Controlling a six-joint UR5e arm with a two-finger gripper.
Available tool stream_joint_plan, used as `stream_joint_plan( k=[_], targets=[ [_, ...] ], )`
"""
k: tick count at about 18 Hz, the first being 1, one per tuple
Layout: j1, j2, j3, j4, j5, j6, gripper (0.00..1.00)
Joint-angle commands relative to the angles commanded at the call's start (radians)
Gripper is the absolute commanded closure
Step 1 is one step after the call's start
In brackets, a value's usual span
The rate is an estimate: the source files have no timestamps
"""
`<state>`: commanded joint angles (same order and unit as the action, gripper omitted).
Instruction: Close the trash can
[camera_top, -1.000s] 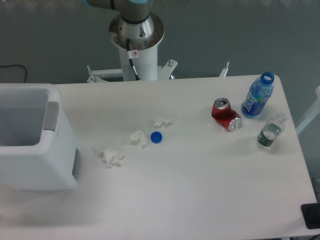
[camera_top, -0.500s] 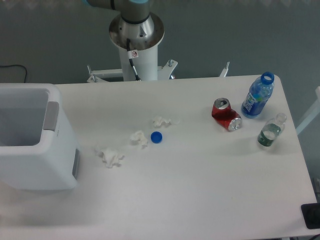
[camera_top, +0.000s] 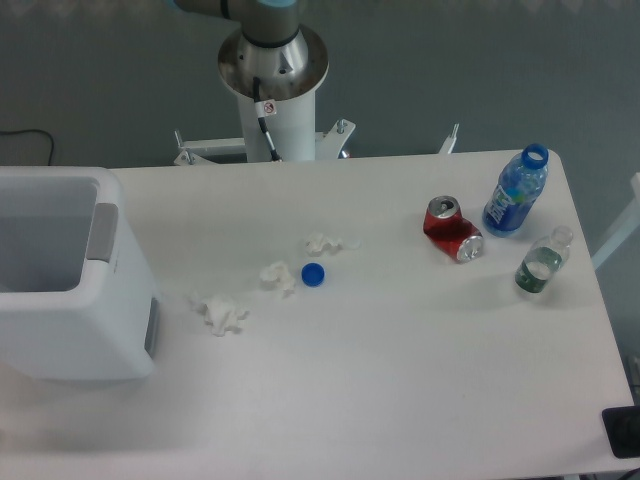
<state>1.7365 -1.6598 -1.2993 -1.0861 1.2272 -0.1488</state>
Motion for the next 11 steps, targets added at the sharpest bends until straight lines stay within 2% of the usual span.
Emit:
stream_joint_plan(
  k=[5,11],
  targets=[
    [-0.003,0.000,-0.002,-0.002,0.006,-0.006,0.76],
    [-0.005,0.011,-0.015,-0.005,0.083,-0.017,0.76]
  ],
)
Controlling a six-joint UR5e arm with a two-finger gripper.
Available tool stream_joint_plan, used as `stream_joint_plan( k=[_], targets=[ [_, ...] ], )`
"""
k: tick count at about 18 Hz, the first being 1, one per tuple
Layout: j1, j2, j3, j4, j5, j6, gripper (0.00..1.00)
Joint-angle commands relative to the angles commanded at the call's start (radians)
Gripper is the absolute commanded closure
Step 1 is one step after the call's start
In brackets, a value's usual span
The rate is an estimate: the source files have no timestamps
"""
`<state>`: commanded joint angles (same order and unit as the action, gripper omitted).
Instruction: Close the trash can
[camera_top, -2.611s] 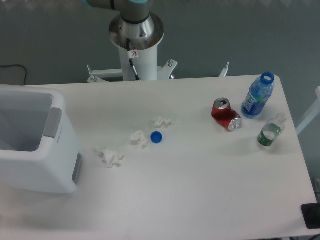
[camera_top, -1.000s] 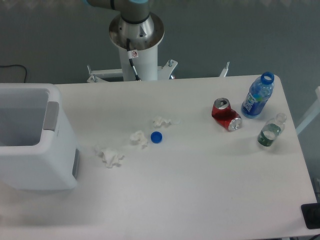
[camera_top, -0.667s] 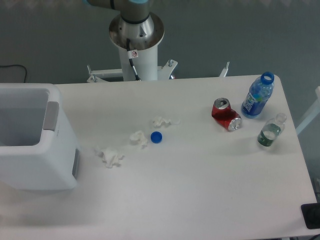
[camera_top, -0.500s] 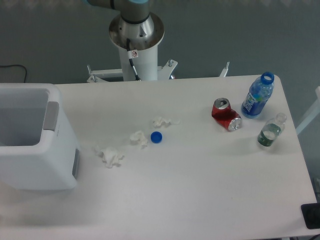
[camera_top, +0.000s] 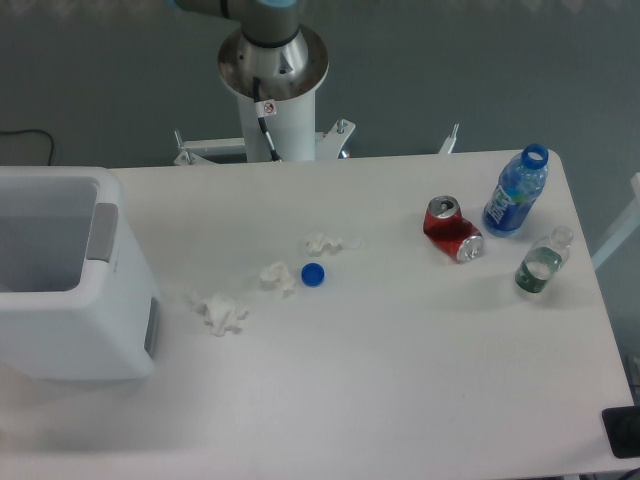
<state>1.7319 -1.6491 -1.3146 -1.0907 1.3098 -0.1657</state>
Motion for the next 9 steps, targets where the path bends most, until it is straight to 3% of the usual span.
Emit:
stream_joint_plan(
  k=[9],
  targets=[
    [0.003,0.021,-0.015,-0.002,0.031,0.002,0.77]
  ],
)
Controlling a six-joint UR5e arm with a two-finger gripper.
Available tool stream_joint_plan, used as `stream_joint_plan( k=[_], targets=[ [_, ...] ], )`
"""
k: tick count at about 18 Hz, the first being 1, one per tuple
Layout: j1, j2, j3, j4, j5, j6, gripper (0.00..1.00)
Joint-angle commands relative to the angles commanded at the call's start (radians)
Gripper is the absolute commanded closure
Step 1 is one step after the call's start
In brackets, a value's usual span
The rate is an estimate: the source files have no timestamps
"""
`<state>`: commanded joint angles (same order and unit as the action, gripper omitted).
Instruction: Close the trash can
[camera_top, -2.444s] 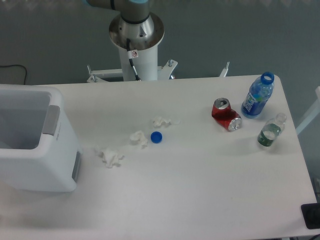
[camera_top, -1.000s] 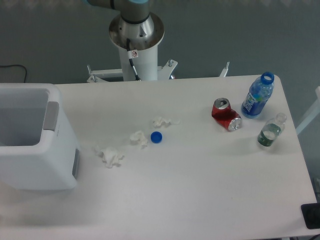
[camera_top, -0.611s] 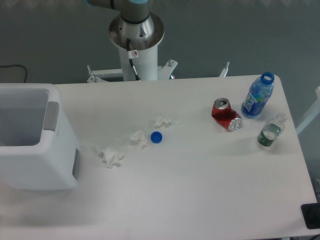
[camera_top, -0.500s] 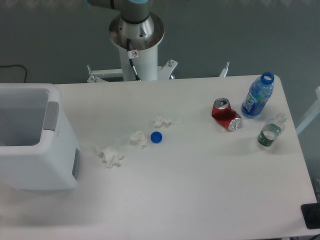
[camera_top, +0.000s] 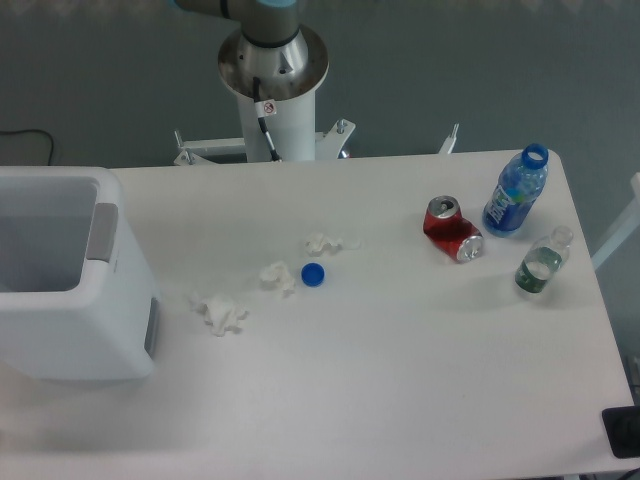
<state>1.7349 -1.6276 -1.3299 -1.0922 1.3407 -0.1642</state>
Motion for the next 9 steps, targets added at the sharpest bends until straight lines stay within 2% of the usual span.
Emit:
stream_joint_plan(
  k=[9],
  targets=[
    [0.003,0.017,-0.014,-0.003,0.003,0.002,0.77]
  ],
)
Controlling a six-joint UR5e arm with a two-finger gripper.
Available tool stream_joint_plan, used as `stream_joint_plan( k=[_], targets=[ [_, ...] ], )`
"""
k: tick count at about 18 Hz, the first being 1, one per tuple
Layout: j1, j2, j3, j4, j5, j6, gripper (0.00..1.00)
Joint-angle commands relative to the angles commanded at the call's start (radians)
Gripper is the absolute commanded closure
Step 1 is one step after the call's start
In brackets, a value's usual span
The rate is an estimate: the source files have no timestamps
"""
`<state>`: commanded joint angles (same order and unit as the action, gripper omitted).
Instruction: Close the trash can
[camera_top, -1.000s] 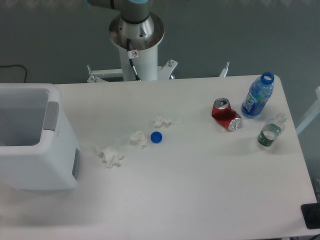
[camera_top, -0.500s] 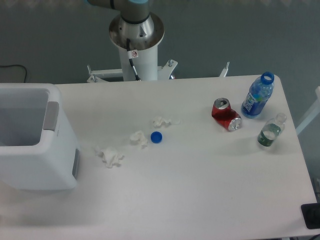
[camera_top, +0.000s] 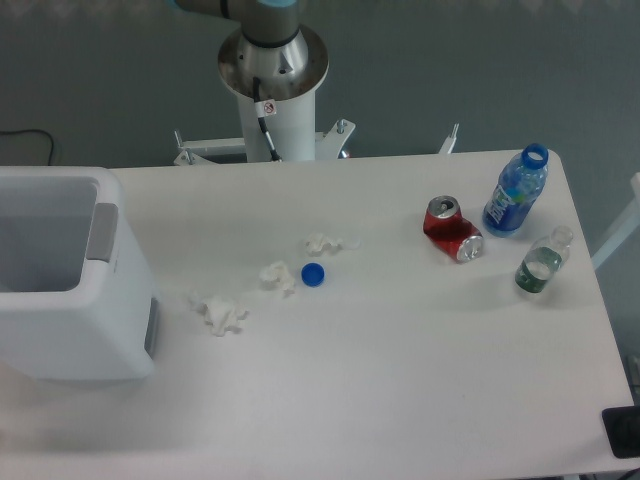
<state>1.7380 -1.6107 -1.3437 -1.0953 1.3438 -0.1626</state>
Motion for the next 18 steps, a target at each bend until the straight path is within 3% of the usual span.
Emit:
stream_joint_plan(
  k=[18],
  targets=[
    [0.006,0.029,-0.032,0.000,0.048,0.002,0.79]
  ],
)
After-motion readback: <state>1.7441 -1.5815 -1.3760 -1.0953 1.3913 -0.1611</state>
